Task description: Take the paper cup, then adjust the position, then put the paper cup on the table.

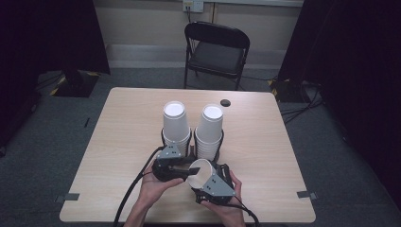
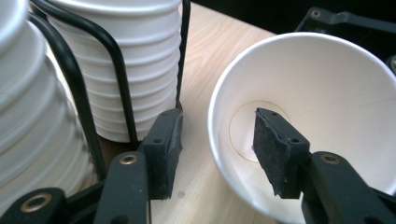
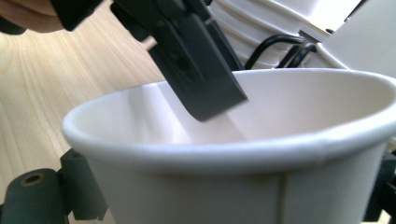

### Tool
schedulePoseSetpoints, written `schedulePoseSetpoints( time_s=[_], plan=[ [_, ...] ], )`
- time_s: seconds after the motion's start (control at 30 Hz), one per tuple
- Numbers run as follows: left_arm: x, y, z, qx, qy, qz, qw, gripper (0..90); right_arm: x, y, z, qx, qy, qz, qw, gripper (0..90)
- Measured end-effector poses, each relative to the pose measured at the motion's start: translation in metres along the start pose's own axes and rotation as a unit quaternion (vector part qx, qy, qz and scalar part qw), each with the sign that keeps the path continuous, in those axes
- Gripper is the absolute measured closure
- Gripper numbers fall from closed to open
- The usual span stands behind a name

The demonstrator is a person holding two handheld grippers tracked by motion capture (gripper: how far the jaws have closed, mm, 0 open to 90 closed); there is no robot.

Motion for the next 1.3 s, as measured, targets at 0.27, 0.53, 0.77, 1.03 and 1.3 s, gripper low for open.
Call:
schedulePoseSetpoints(
  time_s=[0.27,0.53,0.77,1.03,1.3],
  plan=[
    [0.011,-0.005,-0.001,0.003,0.017,-0.061,0.9980,41.7,0.003,-0.006,-0.009,-0.036,-0.008,0.006,0.9993,10.9],
    [0.018,-0.014,0.004,0.000,0.043,-0.068,0.9967,34.2,0.004,-0.013,-0.025,-0.082,-0.017,0.012,0.9964,11.0],
    [0.022,-0.027,0.011,0.017,0.058,-0.085,0.9945,30.4,0.002,-0.020,-0.042,-0.126,-0.029,0.016,0.9915,11.0],
    [0.028,-0.041,0.019,0.040,0.094,-0.090,0.9907,17.5,0.000,-0.029,-0.060,-0.155,-0.051,0.025,0.9863,11.0],
    [0.029,-0.055,0.022,0.036,0.102,-0.100,0.9891,17.2,-0.003,-0.033,-0.078,-0.181,-0.063,0.027,0.9811,11.0]
  ],
)
Point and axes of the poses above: each handheld gripper's, and its own axes: x roughly backward along the jaws, y roughly out of its top, z roughly to its left, the point moved 3 cm from there along -x, roughly forward along the jaws, and after that the axes turned 13 degrees about -y, right-handed, at the moved point
